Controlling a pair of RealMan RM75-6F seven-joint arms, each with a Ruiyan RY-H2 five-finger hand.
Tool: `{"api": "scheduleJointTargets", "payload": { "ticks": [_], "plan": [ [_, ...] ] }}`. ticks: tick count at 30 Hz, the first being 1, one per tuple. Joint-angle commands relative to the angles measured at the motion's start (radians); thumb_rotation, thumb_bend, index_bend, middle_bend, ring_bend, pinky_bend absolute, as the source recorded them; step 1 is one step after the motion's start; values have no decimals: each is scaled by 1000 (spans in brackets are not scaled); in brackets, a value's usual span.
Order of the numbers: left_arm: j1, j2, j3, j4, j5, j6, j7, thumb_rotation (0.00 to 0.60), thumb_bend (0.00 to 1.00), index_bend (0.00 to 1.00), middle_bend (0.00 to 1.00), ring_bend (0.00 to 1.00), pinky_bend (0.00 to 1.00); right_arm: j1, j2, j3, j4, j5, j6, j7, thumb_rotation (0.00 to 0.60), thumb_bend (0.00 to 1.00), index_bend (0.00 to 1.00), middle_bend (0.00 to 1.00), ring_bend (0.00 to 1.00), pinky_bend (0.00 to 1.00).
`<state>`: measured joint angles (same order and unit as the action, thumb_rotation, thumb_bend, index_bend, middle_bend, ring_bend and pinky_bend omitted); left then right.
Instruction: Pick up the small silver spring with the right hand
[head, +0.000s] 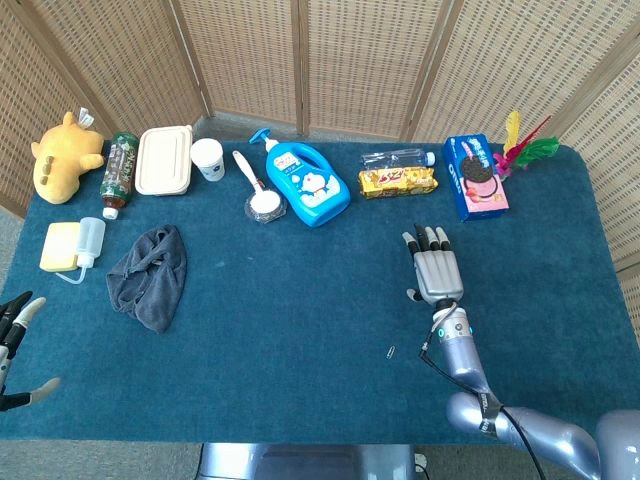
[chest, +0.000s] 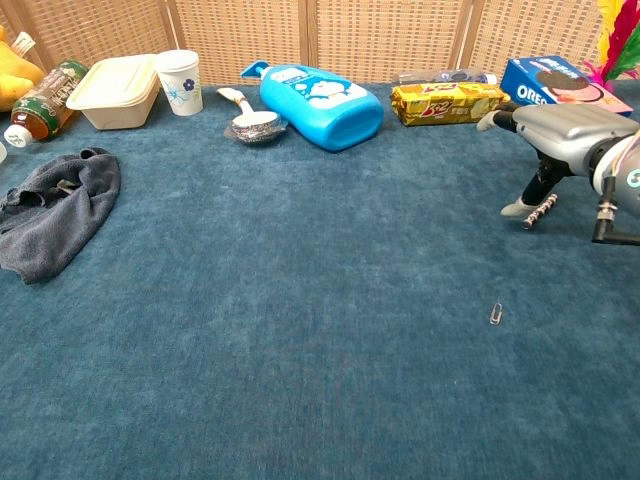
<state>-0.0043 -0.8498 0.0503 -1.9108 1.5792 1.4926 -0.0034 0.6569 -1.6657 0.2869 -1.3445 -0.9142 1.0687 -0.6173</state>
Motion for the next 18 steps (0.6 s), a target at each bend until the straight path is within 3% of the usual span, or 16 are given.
{"api": "scheduleJointTargets", "payload": {
  "ticks": [1, 18],
  "plan": [
    [-1, -2, 1, -1, 0, -2, 6, 600, 206, 0, 0, 0, 0, 5, -4, 4, 3, 10, -1, 4, 600, 28, 106, 0, 0, 0],
    [0, 3, 3, -5, 3, 0, -4, 600, 205, 0, 0, 0, 0, 27, -46, -17, 59, 54, 4, -22, 600, 28, 106, 0, 0, 0]
  ]
}}
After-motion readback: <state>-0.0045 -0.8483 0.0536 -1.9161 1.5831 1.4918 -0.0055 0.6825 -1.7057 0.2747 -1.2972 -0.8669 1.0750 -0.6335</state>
